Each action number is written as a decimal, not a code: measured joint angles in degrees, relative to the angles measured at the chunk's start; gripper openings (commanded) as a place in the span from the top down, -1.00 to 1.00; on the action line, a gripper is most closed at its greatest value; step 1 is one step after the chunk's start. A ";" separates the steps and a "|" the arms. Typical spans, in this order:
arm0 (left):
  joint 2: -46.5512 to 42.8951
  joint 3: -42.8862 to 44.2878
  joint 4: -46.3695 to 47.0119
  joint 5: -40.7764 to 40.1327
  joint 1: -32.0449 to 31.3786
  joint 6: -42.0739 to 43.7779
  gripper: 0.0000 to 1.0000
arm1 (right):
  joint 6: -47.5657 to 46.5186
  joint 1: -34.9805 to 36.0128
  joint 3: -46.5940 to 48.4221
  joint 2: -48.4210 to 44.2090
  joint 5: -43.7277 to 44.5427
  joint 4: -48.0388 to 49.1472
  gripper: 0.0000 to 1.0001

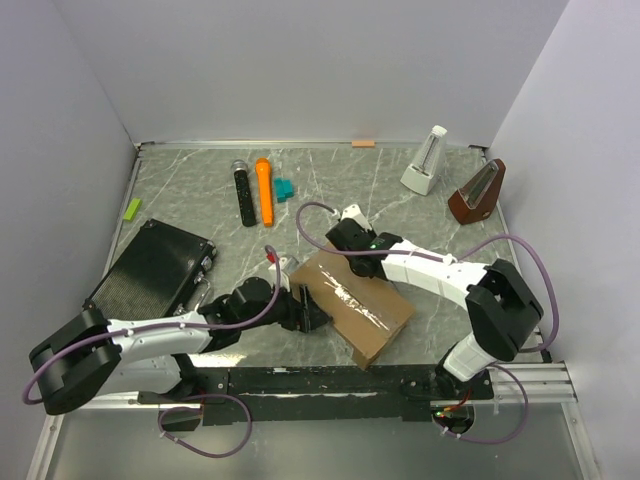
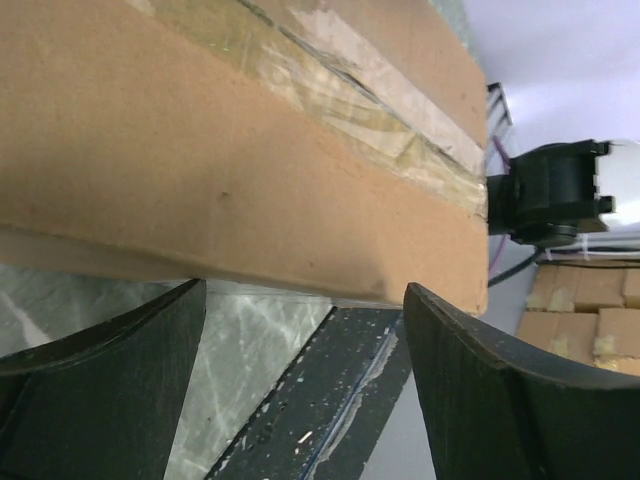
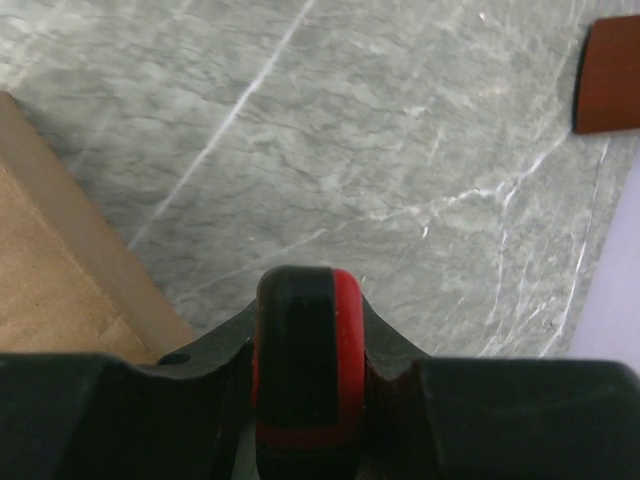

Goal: Unpack the express box
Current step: Adjust the express box at the center of the board, then cut the express box at the center of the board.

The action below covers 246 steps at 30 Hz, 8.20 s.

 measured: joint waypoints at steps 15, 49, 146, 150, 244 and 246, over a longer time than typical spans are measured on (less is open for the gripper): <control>-10.12 -1.29 -12.81 -10.25 7.50 -0.90 -0.75 | -1.09 5.55 11.78 9.03 -1.57 -2.51 1.00; -13.68 11.58 -37.99 -37.81 8.00 8.55 -0.59 | -7.43 10.49 -16.57 -16.13 -14.75 68.63 1.00; 2.12 15.69 -30.08 -39.08 9.49 -3.74 -0.25 | -0.35 14.53 -15.17 -10.71 -9.38 62.12 1.00; 2.12 15.69 -30.03 -39.08 9.49 -4.07 -0.27 | -0.87 14.84 -15.50 -10.73 -8.90 63.25 1.00; 7.87 20.94 -32.46 -38.27 10.40 -8.26 0.37 | 4.13 18.86 -12.90 -18.56 -6.14 35.87 1.00; 7.98 21.00 -32.48 -38.29 10.40 -8.44 0.37 | 4.13 19.08 -12.39 -18.88 -5.86 34.82 1.00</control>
